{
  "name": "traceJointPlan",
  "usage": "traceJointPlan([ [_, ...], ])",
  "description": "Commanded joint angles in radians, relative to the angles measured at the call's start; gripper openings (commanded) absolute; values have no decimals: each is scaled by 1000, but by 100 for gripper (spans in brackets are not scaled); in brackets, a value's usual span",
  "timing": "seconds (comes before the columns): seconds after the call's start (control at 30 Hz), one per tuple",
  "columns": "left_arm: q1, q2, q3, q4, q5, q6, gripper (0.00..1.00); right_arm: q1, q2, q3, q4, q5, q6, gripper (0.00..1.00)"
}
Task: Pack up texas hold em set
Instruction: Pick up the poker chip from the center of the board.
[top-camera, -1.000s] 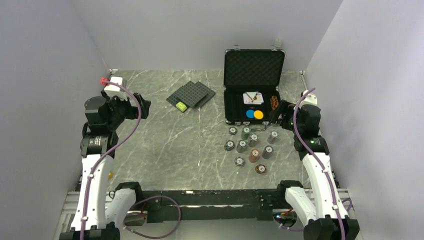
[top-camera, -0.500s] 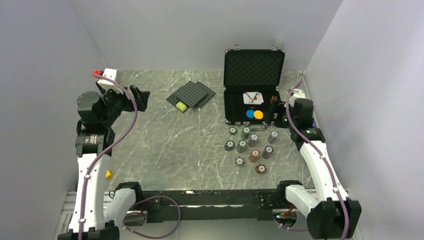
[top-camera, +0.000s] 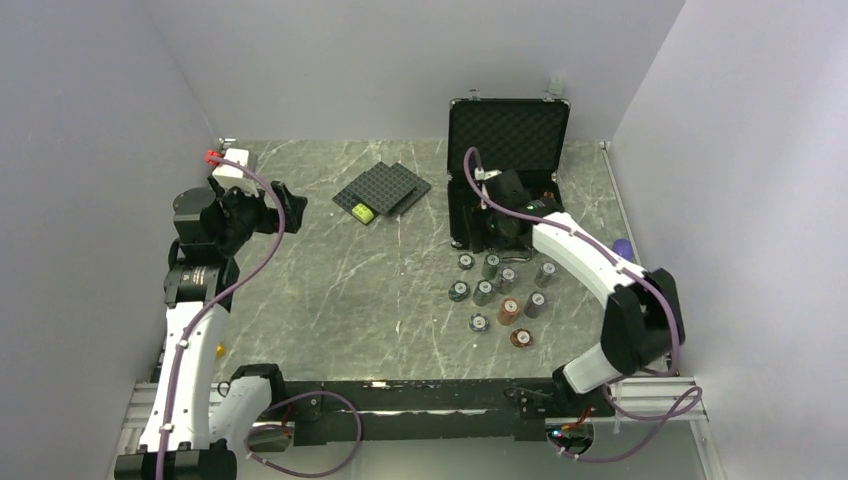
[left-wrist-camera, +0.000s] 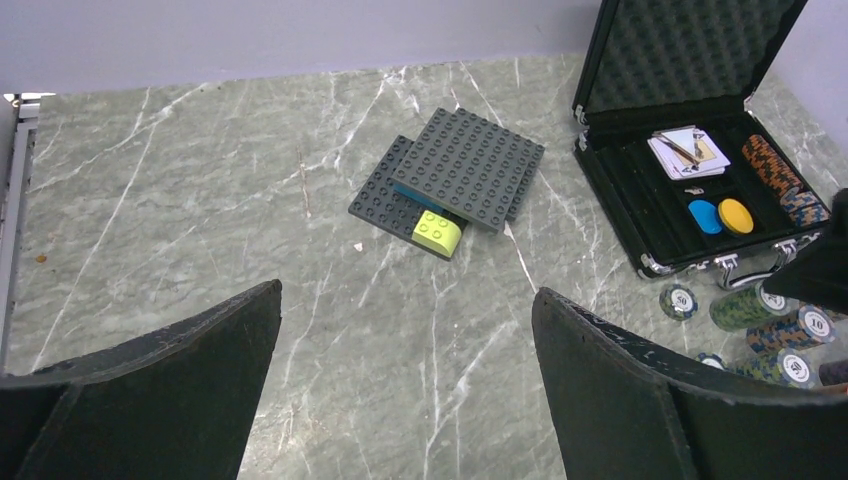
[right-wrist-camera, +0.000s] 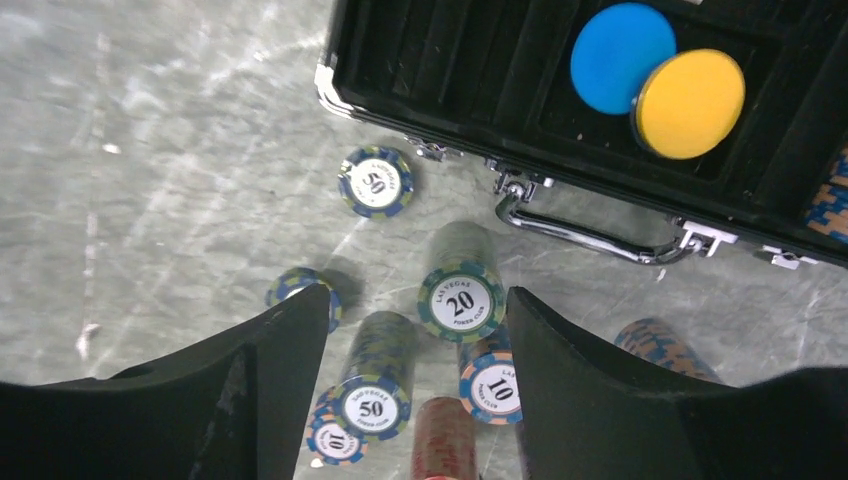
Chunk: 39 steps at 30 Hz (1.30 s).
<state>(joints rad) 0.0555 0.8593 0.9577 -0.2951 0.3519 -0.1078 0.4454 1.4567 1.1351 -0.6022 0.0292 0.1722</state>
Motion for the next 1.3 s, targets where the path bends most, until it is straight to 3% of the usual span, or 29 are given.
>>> traceJointPlan([
  [0.0, -4, -2, -6, 30, 12, 20, 99, 15, 90, 77, -126, 90, -23, 68],
  [0.43, -5, 15, -5, 28, 14, 7, 99, 16, 177, 48, -107, 85, -23, 64],
  [0.97, -3, 20, -5, 21, -16, 4, 99, 17, 217, 23, -78, 87, -11, 47],
  [1.07, -5, 21, -6, 20, -22, 3, 99, 17, 224, 29, -82, 97, -9, 32],
  [1.17, -3, 20, -7, 19, -25, 5, 100, 17, 211, 42, -88, 102, -5, 2],
  [1.27, -4, 17, -8, 20, -24, 8, 99, 17, 172, 71, -109, 114, 7, 0],
])
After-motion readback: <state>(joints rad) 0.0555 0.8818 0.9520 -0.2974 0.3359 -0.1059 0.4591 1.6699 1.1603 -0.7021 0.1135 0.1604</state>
